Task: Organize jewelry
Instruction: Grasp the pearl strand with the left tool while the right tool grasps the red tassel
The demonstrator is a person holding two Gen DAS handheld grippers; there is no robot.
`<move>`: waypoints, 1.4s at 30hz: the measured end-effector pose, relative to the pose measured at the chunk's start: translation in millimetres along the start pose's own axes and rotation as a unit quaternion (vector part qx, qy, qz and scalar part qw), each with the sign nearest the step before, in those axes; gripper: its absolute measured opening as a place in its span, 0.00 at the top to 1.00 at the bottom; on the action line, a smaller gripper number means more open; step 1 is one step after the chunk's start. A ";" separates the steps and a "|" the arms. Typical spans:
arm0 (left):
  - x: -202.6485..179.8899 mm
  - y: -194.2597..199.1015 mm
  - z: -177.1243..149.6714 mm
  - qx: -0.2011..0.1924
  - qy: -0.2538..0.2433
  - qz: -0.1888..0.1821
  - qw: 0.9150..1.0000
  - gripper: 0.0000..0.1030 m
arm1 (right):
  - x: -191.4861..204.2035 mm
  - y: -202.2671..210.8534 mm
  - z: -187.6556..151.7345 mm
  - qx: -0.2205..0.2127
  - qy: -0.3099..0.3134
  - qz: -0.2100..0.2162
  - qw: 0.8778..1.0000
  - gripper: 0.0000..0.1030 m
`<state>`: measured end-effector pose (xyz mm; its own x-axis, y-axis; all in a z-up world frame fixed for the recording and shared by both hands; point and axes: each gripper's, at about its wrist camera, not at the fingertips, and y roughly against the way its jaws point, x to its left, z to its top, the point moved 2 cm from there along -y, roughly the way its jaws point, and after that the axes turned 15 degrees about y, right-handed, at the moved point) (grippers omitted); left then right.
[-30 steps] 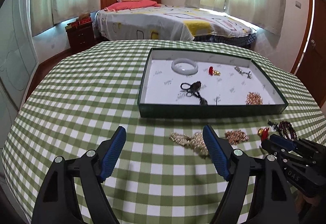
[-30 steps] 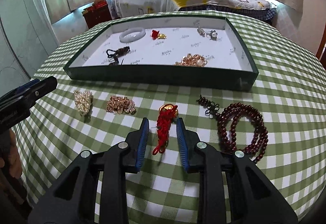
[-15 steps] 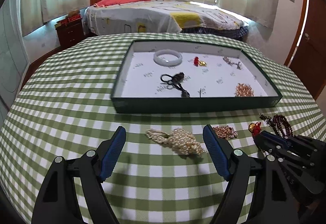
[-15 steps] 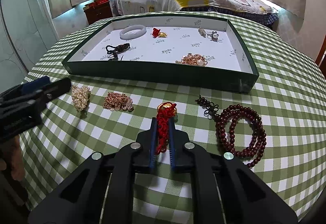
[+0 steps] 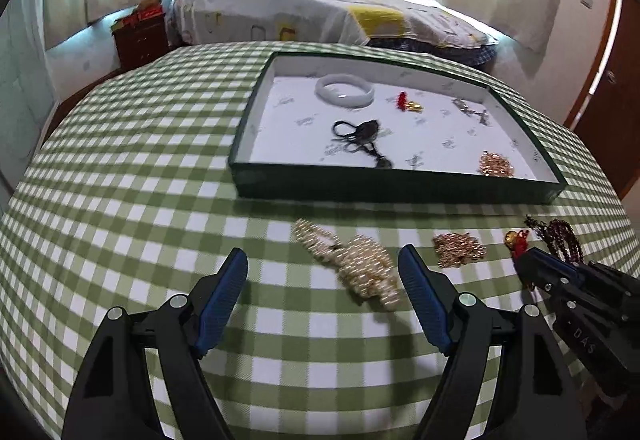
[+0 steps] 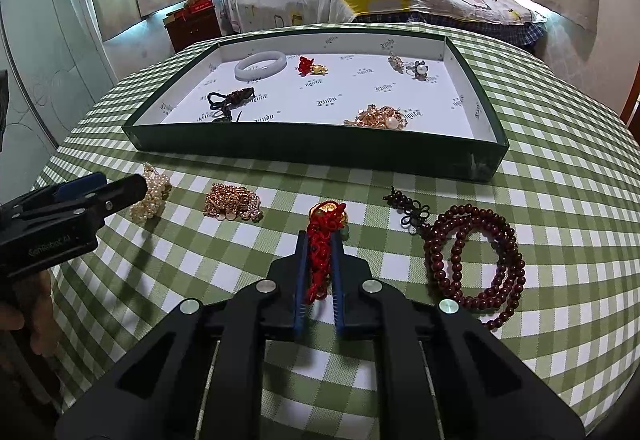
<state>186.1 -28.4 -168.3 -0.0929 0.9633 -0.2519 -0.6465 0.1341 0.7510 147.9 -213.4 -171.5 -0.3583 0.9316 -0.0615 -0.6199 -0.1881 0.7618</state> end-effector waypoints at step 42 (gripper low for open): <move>10.9 10.6 5.5 0.015 0.013 -0.045 0.999 0.80 | 2.5 27.7 13.5 -0.050 -0.006 0.002 0.999 0.91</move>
<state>182.4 -15.3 -159.7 -0.0548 0.9407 -0.3348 -0.6295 0.2278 0.7429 139.2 -212.1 -141.9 -0.3534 0.9342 -0.0498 -0.6856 -0.2224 0.6932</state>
